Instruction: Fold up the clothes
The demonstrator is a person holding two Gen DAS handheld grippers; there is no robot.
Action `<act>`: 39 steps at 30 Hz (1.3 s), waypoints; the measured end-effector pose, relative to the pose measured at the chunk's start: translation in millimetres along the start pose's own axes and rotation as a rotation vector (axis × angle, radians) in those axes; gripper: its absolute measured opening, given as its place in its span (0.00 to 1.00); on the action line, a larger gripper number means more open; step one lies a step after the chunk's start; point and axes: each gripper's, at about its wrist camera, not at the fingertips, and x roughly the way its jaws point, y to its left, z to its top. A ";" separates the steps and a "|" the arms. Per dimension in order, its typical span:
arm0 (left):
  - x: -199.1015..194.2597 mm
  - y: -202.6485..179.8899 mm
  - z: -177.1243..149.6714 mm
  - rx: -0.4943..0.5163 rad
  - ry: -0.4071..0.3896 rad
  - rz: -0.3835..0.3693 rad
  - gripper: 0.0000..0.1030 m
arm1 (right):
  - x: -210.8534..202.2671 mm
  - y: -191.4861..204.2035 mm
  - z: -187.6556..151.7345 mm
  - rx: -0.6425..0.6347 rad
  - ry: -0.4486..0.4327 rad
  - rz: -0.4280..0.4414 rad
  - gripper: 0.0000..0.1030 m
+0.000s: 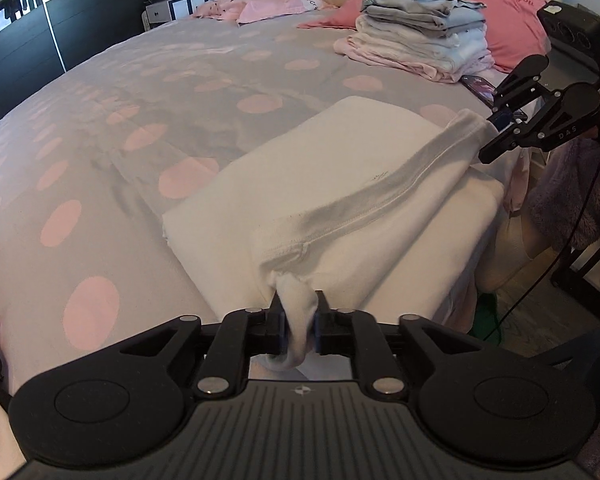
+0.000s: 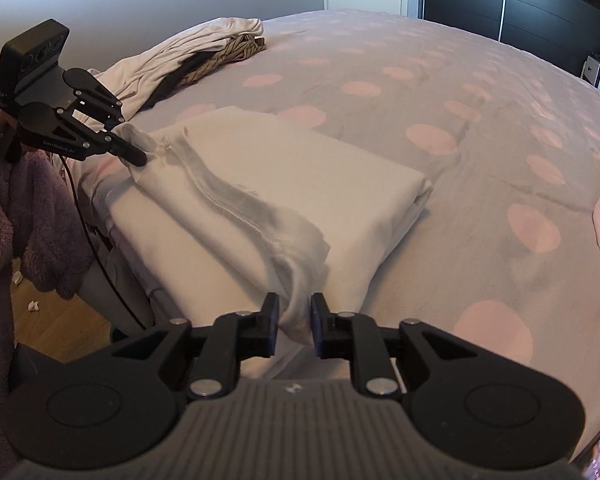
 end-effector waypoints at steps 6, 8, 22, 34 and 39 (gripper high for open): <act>-20.3 -14.0 0.4 0.025 -0.049 -0.005 0.28 | -16.6 14.5 8.2 -0.014 -0.065 -0.005 0.45; -26.5 -16.3 1.6 0.016 -0.079 0.001 0.35 | -20.1 16.8 12.4 -0.002 -0.093 0.006 0.45; 1.7 -11.6 33.2 -0.012 -0.120 0.000 0.44 | -6.3 -0.3 54.5 0.181 -0.188 -0.062 0.40; 10.8 6.4 26.2 -0.122 -0.063 -0.135 0.12 | 48.2 -6.9 53.2 0.303 0.040 -0.011 0.39; 1.3 -15.2 11.8 -0.035 -0.015 -0.240 0.12 | 44.6 -8.0 41.6 0.379 0.084 0.108 0.40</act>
